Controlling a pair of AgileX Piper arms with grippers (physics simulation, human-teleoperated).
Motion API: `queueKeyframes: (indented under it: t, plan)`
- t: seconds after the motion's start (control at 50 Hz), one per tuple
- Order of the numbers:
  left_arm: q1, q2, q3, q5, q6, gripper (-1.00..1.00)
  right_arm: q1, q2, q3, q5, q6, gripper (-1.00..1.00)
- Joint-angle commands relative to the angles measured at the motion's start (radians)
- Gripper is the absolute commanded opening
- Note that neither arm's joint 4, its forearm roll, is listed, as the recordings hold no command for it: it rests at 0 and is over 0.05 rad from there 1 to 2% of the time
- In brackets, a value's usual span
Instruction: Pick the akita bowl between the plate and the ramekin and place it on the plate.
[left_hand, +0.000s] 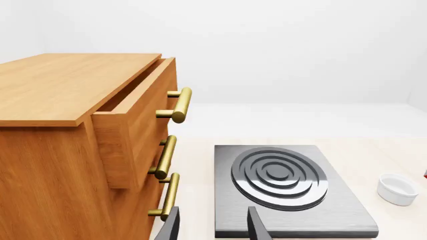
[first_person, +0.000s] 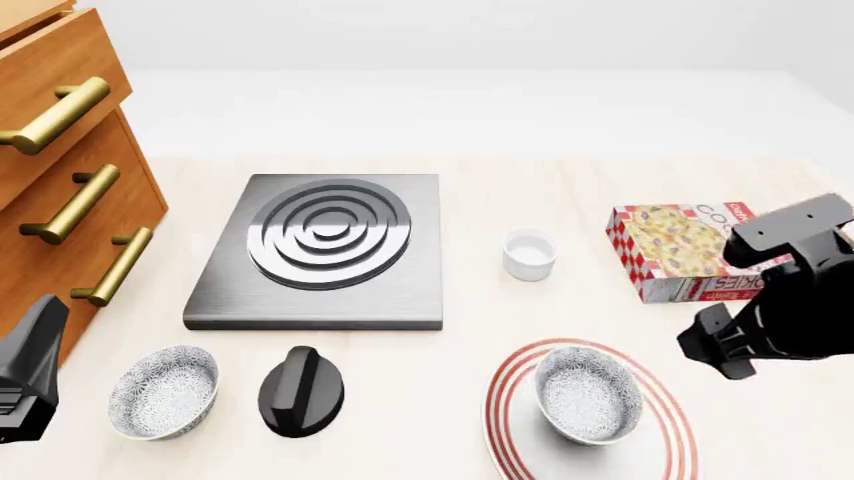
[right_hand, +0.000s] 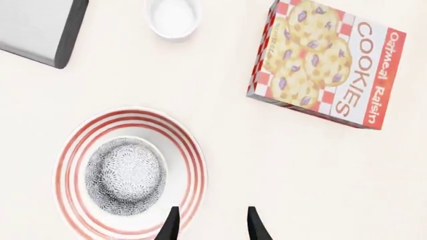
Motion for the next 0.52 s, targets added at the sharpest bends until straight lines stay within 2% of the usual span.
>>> queueKeyframes:
  t: [0.02,0.24,0.3,0.34,0.38,0.44,0.48,0.5,0.52]
  plan:
    - [0.000,0.000,0.000,0.000,0.000,1.00,-0.044,-0.102,-0.065,0.105,-0.008,1.00]
    - [0.000,0.000,0.000,0.000,0.000,1.00,-0.091,-0.204,-0.114,0.189,-0.046,1.00]
    - [0.000,0.000,0.000,0.000,0.000,1.00,-0.077,-0.219,-0.202,0.202,-0.007,1.00]
    - [0.000,0.000,0.000,0.000,0.000,1.00,-0.110,-0.266,-0.237,0.220,-0.052,1.00]
    - [0.000,0.000,0.000,0.000,0.000,1.00,-0.122,-0.292,-0.276,0.218,-0.067,1.00]
    - [0.000,0.000,0.000,0.000,0.000,1.00,-0.113,-0.304,-0.324,0.227,-0.042,1.00]
    - [0.000,0.000,0.000,0.000,0.000,1.00,-0.073,-0.286,-0.421,0.241,0.075,1.00]
    - [0.000,0.000,0.000,0.000,0.000,1.00,-0.063,-0.293,-0.468,0.254,0.089,1.00]
    - [0.000,0.000,0.000,0.000,0.000,1.00,-0.081,-0.323,-0.536,0.277,0.078,1.00]
